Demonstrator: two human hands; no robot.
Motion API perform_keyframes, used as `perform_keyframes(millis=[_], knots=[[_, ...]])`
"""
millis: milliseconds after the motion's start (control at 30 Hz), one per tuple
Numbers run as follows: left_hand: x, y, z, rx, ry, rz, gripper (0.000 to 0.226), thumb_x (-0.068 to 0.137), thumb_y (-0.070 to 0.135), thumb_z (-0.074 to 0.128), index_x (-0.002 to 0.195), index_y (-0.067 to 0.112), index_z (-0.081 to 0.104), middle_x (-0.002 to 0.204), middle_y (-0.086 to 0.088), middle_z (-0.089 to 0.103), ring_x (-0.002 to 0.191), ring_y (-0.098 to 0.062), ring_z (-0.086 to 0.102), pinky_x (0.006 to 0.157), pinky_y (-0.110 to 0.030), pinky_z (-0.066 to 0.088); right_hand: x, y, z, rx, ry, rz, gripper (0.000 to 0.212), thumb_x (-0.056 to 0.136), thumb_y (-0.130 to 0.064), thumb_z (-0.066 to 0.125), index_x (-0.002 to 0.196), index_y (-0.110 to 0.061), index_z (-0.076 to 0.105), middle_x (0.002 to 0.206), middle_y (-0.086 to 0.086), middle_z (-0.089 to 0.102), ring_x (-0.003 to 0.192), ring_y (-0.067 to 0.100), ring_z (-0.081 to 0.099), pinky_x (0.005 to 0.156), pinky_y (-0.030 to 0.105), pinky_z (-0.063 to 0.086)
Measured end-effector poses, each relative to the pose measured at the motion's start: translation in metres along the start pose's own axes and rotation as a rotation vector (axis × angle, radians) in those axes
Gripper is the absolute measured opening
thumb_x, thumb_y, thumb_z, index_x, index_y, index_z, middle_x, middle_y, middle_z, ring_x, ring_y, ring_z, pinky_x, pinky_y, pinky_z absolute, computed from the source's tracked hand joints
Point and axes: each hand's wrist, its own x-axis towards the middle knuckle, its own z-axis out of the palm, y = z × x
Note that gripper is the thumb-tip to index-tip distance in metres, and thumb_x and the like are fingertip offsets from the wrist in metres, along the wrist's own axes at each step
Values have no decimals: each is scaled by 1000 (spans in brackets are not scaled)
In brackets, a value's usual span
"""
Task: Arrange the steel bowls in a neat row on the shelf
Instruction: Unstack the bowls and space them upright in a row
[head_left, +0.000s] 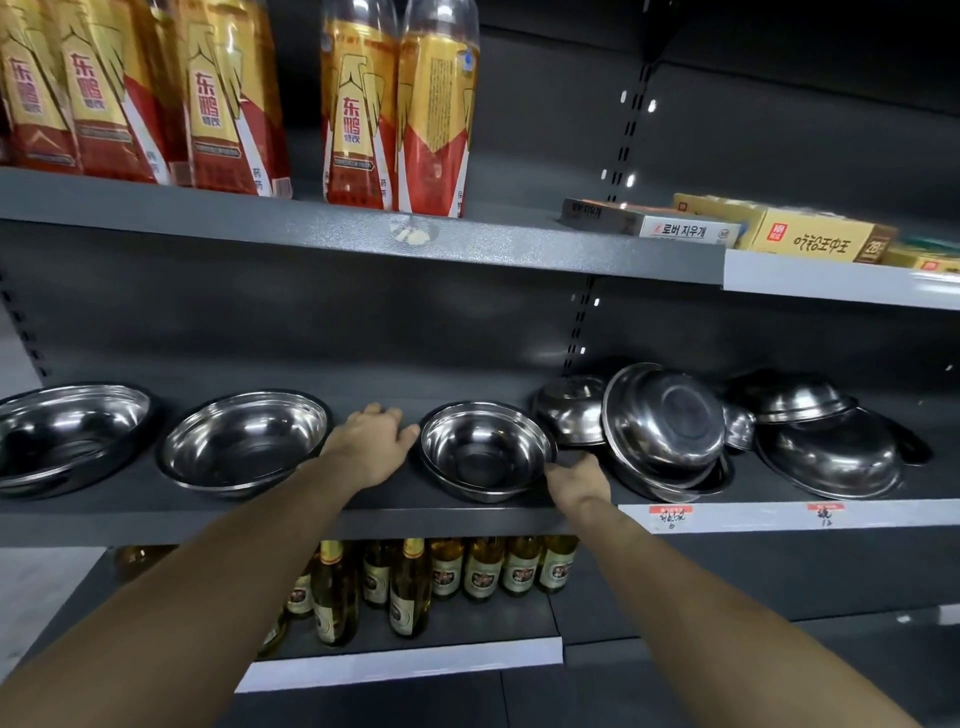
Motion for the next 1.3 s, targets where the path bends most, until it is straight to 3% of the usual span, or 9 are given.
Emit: perform_keyframes(millis=[233,533,733,1067,1300], knots=[[12,57,3,-66,-1,180,54,99,52,37,138,18,49,135,-11,51,125,-32,50,101,-43,43,-3,12,-37,9,131,36,58,94,-23,59,142,2,38,139,21,53,129,37,50,105,35,39],[13,134,11,-30,-61,369,62,97,56,37,147,20,40,147,-9,44,134,-30,43,106,-44,41,-5,37,-94,38,320,40,48,93,-20,57,133,2,44,128,23,61,120,39,55,100,38,43],[11,170,25,-12,-83,409,71,91,65,39,150,27,34,154,-3,38,142,-24,35,108,-40,35,16,51,-122,99,331,36,49,93,-21,57,137,-2,43,129,19,60,121,38,55,96,34,41],[45,244,51,4,-120,318,74,93,66,36,152,21,29,153,-11,38,141,-30,34,110,-46,36,94,70,-169,109,227,-35,53,97,-29,56,143,-6,41,132,17,60,123,36,55,100,36,41],[57,292,73,-120,-187,129,99,87,76,37,158,16,3,165,-10,10,149,-34,16,116,-45,27,156,80,-186,102,179,-53,61,100,-45,46,144,-4,43,141,20,54,131,38,48,106,37,37]])
